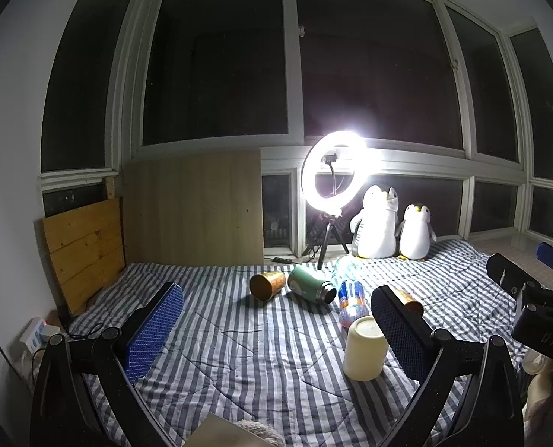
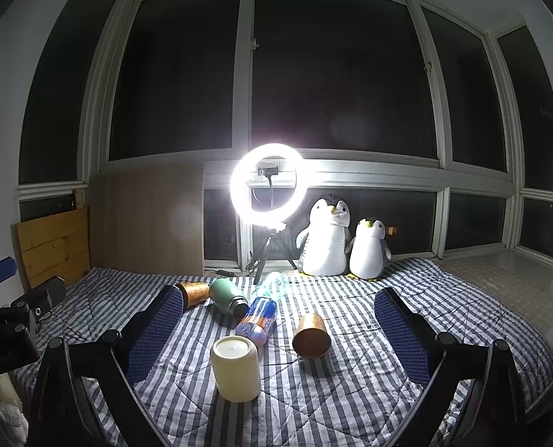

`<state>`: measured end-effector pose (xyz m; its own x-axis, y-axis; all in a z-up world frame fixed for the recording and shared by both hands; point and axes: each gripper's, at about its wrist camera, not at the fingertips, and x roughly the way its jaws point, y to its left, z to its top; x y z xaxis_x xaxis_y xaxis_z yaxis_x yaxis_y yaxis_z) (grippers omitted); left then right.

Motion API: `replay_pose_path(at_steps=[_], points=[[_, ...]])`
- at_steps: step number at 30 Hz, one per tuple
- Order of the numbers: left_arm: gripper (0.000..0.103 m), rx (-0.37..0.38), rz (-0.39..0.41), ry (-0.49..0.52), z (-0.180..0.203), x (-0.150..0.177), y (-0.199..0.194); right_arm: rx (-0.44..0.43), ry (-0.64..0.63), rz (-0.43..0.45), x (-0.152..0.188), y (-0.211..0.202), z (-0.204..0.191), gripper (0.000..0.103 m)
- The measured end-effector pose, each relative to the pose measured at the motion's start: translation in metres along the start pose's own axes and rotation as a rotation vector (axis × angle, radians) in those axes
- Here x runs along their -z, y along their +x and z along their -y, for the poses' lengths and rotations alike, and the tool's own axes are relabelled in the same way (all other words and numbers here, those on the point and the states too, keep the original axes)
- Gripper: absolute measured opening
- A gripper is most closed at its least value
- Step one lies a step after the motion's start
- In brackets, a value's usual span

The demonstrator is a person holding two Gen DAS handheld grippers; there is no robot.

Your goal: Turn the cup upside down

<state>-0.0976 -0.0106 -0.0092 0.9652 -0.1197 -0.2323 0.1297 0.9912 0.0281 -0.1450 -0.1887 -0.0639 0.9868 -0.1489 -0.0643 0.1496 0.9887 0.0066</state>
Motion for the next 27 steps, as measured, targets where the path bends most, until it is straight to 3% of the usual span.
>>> replay_pose_path(at_steps=[27], points=[[0.102,0.004,0.003,-0.003,-0.002,-0.002,0.011,-0.001,-0.004,-0.005,0.0,0.009,-0.002,0.102]])
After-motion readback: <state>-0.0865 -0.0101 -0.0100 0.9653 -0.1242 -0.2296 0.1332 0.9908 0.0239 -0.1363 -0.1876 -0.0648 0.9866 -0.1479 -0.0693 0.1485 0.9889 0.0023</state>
